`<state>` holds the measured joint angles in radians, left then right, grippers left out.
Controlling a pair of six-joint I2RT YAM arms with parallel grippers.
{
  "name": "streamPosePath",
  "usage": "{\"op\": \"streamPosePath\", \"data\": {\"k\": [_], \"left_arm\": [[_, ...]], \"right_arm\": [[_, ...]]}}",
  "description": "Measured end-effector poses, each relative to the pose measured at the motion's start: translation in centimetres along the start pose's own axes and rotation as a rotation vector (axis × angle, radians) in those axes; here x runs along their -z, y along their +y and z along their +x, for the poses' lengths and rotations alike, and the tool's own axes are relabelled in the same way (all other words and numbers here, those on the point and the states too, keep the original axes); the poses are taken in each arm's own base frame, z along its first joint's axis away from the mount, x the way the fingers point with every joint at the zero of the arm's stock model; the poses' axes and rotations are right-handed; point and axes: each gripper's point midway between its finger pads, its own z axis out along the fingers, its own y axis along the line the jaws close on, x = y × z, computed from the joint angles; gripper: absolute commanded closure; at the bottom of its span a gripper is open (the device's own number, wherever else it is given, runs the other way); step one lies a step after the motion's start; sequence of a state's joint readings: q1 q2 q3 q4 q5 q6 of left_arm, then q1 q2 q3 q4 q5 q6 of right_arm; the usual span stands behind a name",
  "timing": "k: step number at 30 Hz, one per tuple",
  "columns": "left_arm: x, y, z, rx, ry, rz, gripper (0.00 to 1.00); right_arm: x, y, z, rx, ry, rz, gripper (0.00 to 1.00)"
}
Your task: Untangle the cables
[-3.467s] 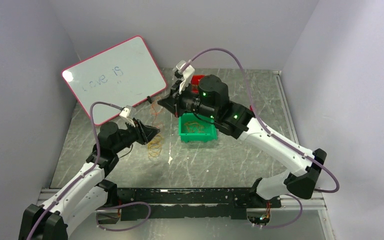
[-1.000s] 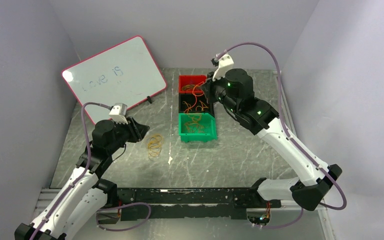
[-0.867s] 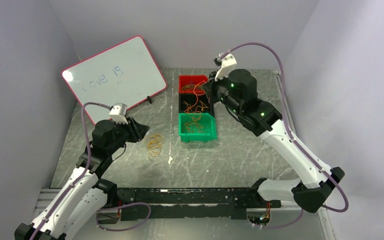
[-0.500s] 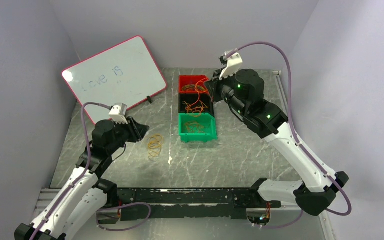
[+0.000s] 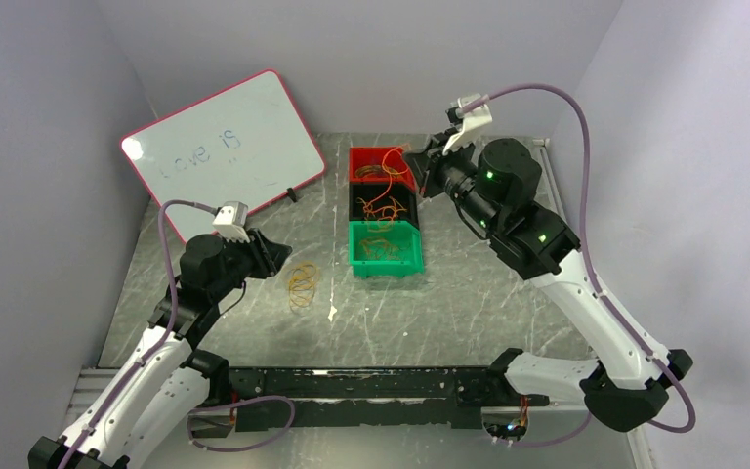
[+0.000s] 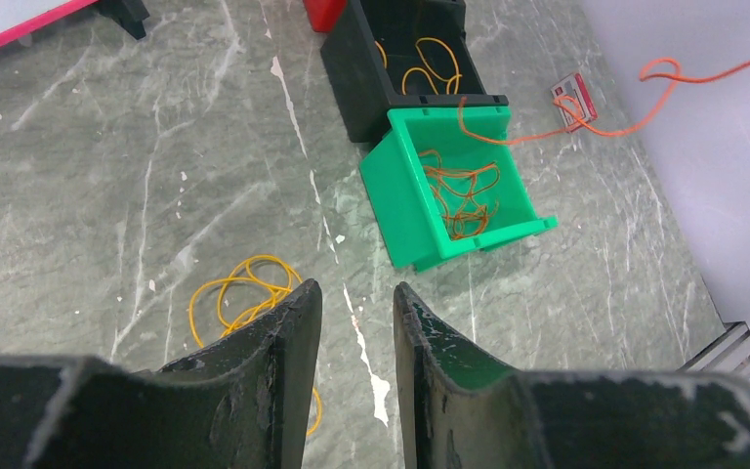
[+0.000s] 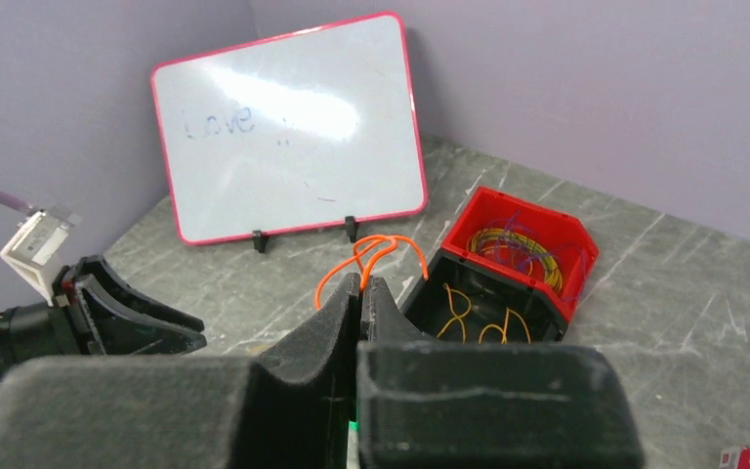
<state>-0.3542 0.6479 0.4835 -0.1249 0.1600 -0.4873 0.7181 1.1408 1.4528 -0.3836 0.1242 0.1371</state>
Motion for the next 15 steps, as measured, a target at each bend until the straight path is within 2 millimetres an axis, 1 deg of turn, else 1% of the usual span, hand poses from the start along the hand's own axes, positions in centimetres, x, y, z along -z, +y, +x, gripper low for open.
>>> {"op": "streamPosePath", "data": {"k": [4, 7, 11, 15], "left_arm": [[0.0, 0.0, 0.0, 0.000, 0.000, 0.000, 0.61], [0.0, 0.0, 0.0, 0.000, 0.000, 0.000, 0.61], [0.0, 0.0, 0.0, 0.000, 0.000, 0.000, 0.61], [0.0, 0.0, 0.0, 0.000, 0.000, 0.000, 0.61]], "right_arm": [[0.2, 0.1, -0.7, -0.003, -0.026, -0.008, 1.00], [0.1, 0.2, -0.6, -0.003, -0.023, -0.008, 1.00], [-0.3, 0.1, 0.1, -0.001, -0.006, -0.006, 1.00], [-1.0, 0.0, 1.4, 0.003, 0.022, -0.003, 1.00]]}}
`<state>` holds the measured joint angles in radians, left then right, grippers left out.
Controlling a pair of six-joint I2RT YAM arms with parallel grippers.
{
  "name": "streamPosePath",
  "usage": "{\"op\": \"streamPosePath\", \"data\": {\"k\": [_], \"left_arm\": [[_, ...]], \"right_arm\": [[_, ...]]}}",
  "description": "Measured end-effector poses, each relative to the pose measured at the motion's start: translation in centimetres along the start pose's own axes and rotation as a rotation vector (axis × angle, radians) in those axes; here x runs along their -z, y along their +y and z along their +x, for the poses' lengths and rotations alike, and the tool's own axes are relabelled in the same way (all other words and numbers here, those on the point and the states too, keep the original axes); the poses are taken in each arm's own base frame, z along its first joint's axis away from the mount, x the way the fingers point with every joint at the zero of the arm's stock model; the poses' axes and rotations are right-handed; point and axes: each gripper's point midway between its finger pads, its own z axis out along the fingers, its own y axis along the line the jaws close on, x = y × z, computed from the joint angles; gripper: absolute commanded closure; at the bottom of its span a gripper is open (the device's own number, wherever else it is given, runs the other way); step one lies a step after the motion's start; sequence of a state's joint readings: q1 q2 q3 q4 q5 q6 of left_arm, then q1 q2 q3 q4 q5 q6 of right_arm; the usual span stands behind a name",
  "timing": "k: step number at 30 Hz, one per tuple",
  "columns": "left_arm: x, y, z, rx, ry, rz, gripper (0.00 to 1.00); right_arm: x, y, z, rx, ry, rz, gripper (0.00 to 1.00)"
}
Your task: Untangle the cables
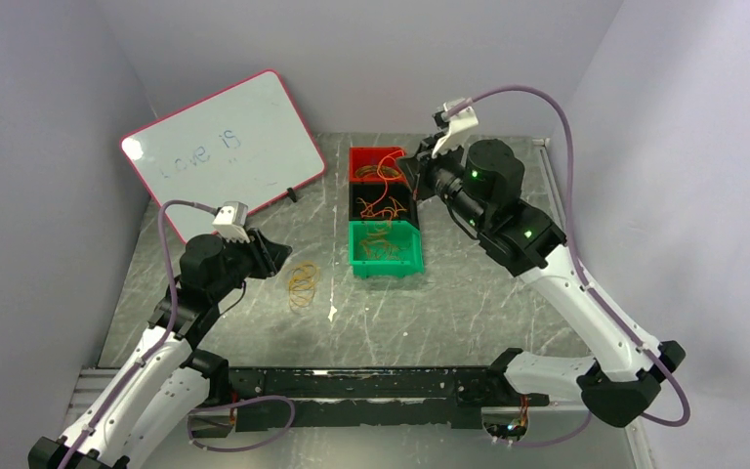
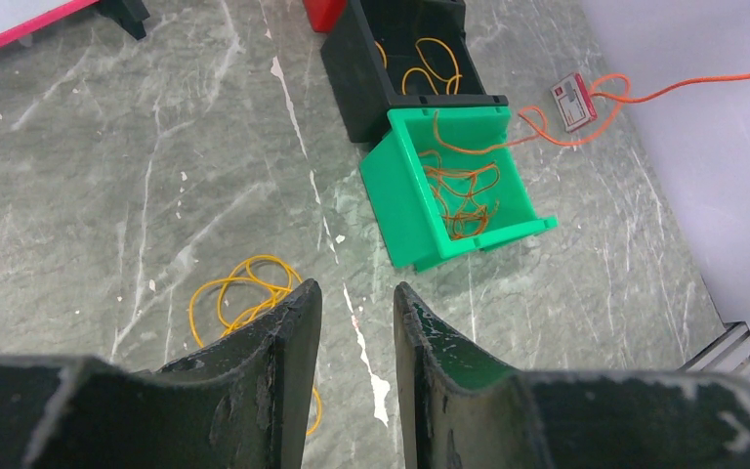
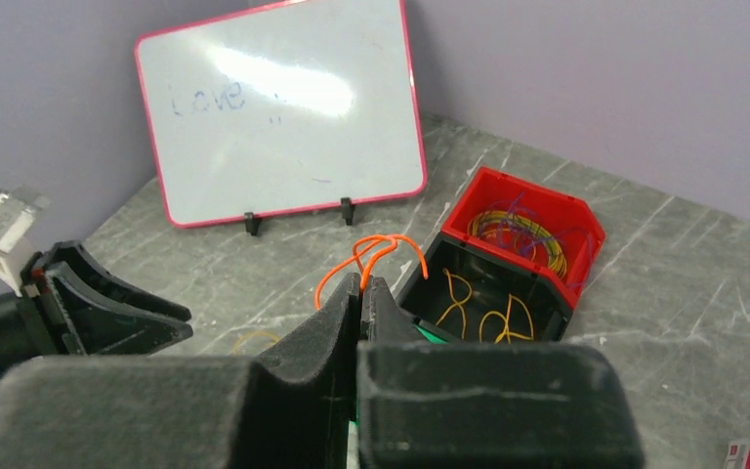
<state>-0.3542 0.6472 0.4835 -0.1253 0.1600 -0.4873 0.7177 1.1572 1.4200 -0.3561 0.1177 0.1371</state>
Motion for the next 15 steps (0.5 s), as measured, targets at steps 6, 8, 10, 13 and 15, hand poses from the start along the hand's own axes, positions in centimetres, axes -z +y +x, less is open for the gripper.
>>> {"op": "streamPosePath", "data": {"k": [6, 8, 10, 13, 15], "left_arm": [[0.1, -0.1, -0.1, -0.001, -0.006, 0.002, 0.61], [0.2, 0.0, -0.1, -0.001, -0.005, 0.001, 0.61], [0.2, 0.0, 0.0, 0.000, -0.002, -0.001, 0.61], [0.2, 0.1, 0.1, 0.000, 0.003, -0.005, 0.61], [0.2, 0.1, 0.2, 0.001, 0.006, -0.007, 0.61]], "right_arm": [[-1.2, -0.2, 2.9, 0.011, 0.064, 0.007, 1.00], [-1.7, -0.3, 4.2, 0.014, 0.094, 0.008, 1.00], [-2.3, -0.3, 5.5, 0.017, 0.126, 0.008, 1.00], [-2.8, -0.4, 7.1, 0.021, 0.164, 0.006, 1.00], [-3.0, -0.5, 8.3, 0.024, 0.191, 0.010, 1.00]]}}
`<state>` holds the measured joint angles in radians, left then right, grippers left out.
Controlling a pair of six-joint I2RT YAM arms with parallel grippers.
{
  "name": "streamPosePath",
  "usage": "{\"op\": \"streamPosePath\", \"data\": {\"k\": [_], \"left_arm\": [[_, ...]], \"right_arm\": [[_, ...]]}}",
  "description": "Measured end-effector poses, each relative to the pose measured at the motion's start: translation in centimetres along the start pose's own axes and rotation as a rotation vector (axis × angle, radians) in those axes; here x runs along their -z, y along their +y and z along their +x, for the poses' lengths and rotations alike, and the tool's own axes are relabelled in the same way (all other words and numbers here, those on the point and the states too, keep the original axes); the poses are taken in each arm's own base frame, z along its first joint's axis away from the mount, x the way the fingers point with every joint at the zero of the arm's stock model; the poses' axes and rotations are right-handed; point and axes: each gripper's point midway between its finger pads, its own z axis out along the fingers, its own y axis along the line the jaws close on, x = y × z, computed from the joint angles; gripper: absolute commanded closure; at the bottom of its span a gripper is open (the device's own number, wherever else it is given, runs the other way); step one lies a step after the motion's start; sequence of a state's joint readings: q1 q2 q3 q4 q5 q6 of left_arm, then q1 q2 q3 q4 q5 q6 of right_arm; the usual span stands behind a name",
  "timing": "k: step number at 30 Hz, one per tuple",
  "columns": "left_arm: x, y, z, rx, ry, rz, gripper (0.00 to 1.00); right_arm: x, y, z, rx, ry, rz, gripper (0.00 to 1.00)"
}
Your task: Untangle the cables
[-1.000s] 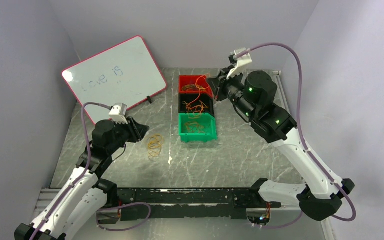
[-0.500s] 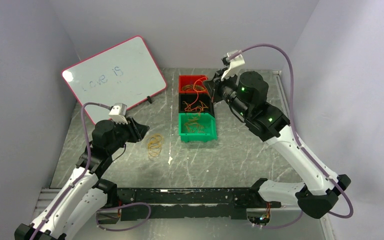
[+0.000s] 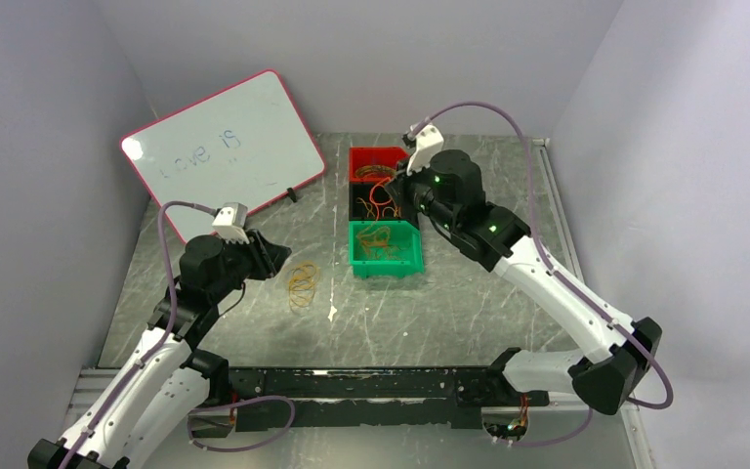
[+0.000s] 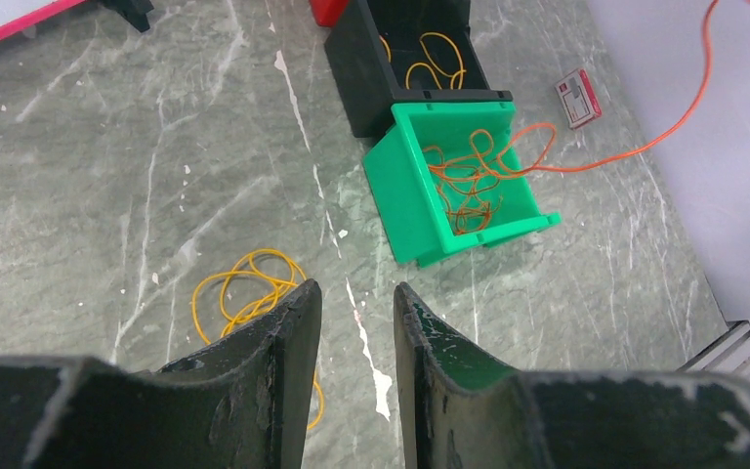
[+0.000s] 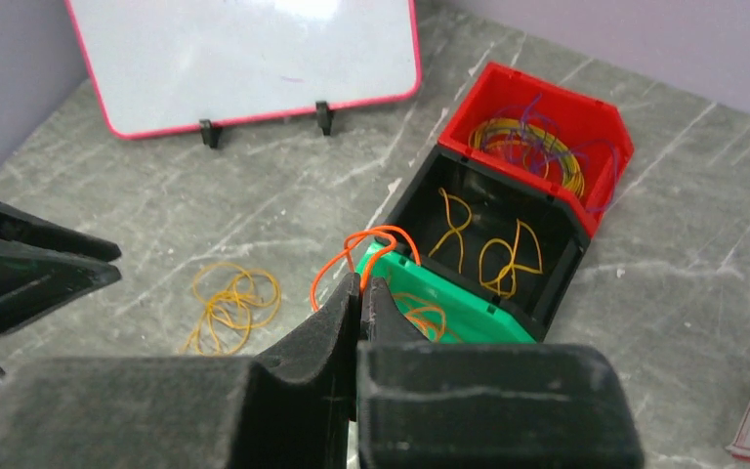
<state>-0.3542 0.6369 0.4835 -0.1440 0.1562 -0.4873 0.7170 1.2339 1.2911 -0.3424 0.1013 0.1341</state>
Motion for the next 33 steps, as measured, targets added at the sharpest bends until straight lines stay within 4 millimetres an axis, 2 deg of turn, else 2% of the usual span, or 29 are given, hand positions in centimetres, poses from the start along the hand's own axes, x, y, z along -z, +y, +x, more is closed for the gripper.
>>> {"op": "streamPosePath", "data": {"k": [17, 20, 33], "left_arm": [[0.1, 0.2, 0.4, 0.002, 0.016, -0.008, 0.60], [0.1, 0.2, 0.3, 0.003, 0.016, -0.008, 0.60], [0.1, 0.0, 0.0, 0.002, 0.014, -0.007, 0.60]], "right_arm": [[-3.5, -2.7, 7.4, 0.022, 0.194, 0.110, 1.00], [-4.0, -3.6, 9.0, 0.025, 0.236, 0.138, 1.00], [-5.3, -7.3, 14.0, 0.036, 0.373, 0.263, 1.00]]}}
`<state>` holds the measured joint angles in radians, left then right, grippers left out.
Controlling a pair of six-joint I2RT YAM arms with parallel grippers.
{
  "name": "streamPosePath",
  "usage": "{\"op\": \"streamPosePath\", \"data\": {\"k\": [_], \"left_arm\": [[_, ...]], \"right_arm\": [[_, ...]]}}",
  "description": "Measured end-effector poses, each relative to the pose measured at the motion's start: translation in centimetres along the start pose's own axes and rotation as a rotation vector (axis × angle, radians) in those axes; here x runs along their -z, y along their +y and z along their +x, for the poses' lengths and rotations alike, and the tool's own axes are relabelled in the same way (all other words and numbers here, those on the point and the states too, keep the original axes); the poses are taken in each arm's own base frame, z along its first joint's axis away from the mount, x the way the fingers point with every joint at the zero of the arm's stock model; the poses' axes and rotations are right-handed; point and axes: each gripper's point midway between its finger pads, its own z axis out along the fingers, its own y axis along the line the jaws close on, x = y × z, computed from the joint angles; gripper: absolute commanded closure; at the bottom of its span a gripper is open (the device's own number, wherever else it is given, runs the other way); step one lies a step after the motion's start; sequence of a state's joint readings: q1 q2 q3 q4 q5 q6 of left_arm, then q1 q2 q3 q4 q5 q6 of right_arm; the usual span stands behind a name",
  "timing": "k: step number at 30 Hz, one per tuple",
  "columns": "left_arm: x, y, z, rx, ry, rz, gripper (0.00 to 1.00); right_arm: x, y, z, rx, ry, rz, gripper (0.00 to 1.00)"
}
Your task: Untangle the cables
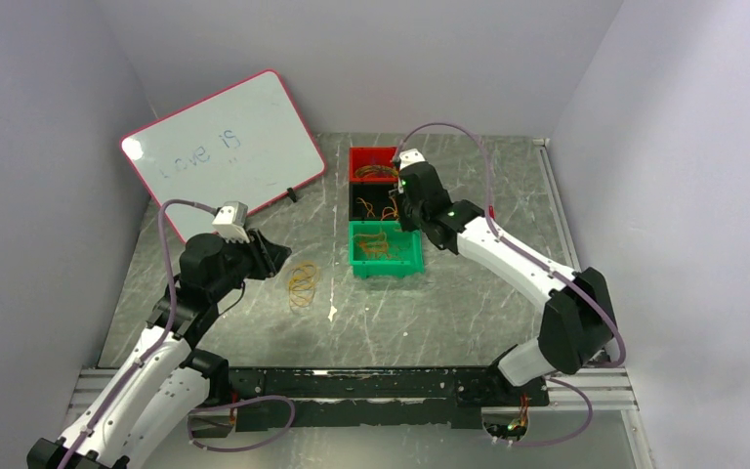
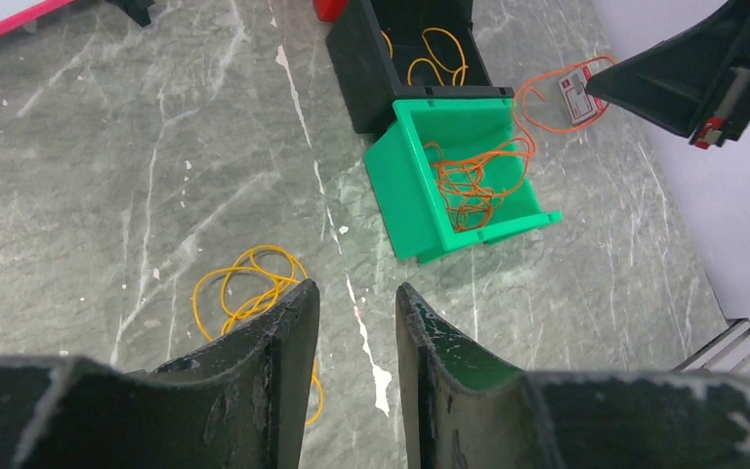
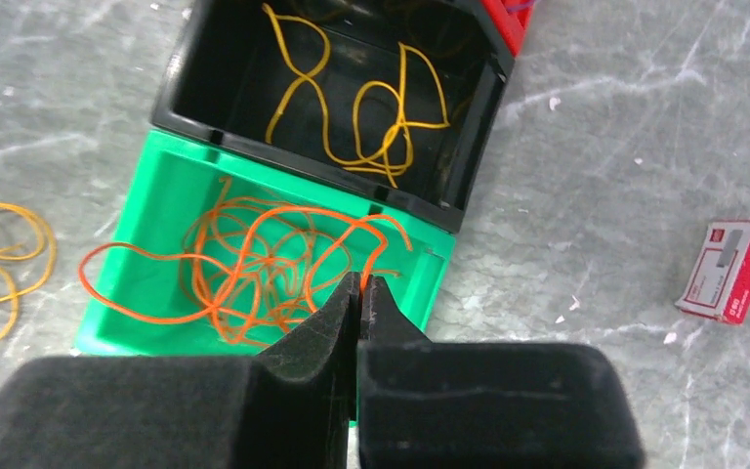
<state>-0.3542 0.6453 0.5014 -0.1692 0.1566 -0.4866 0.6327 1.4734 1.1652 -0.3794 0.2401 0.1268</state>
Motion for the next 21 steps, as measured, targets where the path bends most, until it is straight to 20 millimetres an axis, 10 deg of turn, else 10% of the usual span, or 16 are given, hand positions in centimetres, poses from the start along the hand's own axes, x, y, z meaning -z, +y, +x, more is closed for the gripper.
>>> {"op": "streamPosePath", "data": {"k": [21], "left_arm": [[-0.2, 0.2, 0.3, 0.003, 0.012, -0.007, 0.60]], "right_arm": [[-1.1, -3.4, 4.2, 0.057, 0.150, 0.145, 1.00]]}}
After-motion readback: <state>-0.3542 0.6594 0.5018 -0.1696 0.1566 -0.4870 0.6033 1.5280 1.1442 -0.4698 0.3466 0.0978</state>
